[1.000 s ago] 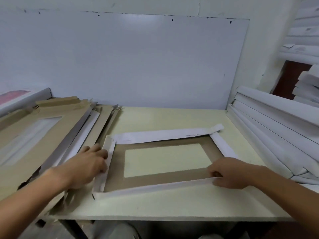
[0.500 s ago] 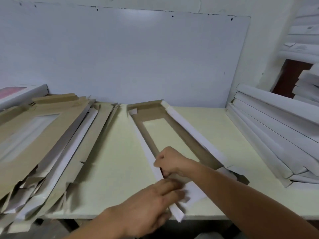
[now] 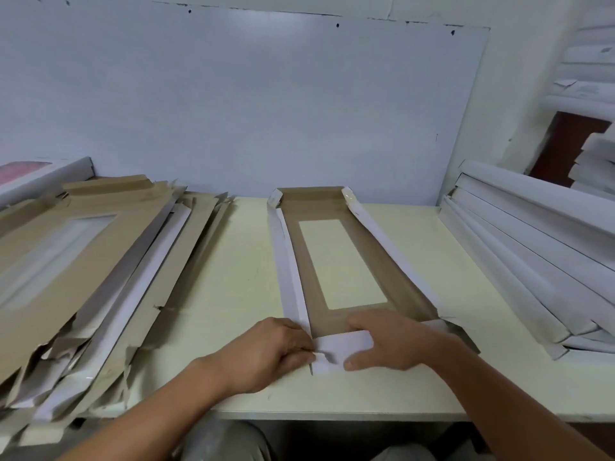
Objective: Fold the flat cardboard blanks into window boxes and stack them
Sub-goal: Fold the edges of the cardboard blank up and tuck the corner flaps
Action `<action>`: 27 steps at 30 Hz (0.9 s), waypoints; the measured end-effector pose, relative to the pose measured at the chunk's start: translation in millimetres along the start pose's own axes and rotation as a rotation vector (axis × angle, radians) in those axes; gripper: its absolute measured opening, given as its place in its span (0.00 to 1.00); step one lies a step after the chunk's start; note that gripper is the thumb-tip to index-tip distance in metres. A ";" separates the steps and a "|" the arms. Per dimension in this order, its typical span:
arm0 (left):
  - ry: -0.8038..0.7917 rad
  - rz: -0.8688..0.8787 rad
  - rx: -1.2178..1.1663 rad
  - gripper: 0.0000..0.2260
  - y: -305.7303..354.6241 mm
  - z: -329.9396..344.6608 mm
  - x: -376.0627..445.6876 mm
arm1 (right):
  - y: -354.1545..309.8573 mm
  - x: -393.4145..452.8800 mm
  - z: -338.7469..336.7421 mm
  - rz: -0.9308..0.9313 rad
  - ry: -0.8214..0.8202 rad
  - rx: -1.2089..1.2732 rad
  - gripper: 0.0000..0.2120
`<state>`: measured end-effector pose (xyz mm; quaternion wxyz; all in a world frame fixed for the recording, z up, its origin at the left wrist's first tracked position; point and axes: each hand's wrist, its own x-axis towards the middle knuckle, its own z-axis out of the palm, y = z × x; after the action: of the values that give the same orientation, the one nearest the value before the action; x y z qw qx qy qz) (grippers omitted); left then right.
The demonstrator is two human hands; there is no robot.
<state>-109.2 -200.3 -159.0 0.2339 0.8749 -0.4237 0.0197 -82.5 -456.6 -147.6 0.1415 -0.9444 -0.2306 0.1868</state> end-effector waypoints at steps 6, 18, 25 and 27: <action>0.094 -0.262 -0.265 0.13 -5.7 3.0 0.0 | -4.2 -43.4 17.3 -0.087 0.216 -0.080 0.09; 0.079 -0.330 0.200 0.09 23.1 22.9 22.2 | -47.3 -65.6 40.0 -0.213 0.409 -0.223 0.10; -0.083 -0.079 0.134 0.22 27.7 9.2 10.0 | -45.2 -48.9 40.4 -0.106 0.377 -0.138 0.15; -0.087 -0.031 0.139 0.16 25.1 9.7 7.0 | -38.7 -53.5 33.8 -0.144 0.309 -0.047 0.16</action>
<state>-125.1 -222.9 -156.2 0.1541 0.8955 -0.4175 0.0076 -155.4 -443.6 -148.6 0.1661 -0.9459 -0.2777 0.0232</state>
